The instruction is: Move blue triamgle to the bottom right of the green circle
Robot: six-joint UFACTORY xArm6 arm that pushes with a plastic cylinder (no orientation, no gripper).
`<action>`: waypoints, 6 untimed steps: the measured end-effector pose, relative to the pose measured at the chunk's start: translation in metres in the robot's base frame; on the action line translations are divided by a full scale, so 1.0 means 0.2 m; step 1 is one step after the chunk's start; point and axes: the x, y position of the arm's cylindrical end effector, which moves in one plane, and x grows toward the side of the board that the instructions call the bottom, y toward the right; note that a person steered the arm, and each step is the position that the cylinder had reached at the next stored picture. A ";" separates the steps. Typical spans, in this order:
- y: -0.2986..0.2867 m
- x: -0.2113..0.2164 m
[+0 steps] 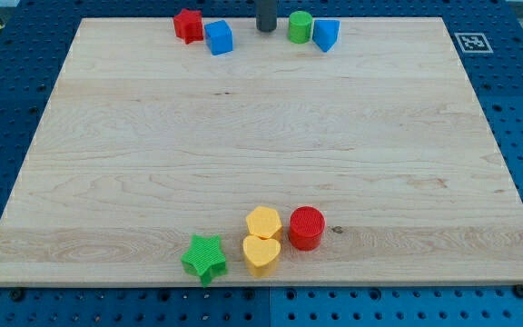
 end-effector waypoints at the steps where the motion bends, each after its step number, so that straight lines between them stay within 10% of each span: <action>1: 0.00 -0.01; 6: 0.36 -0.01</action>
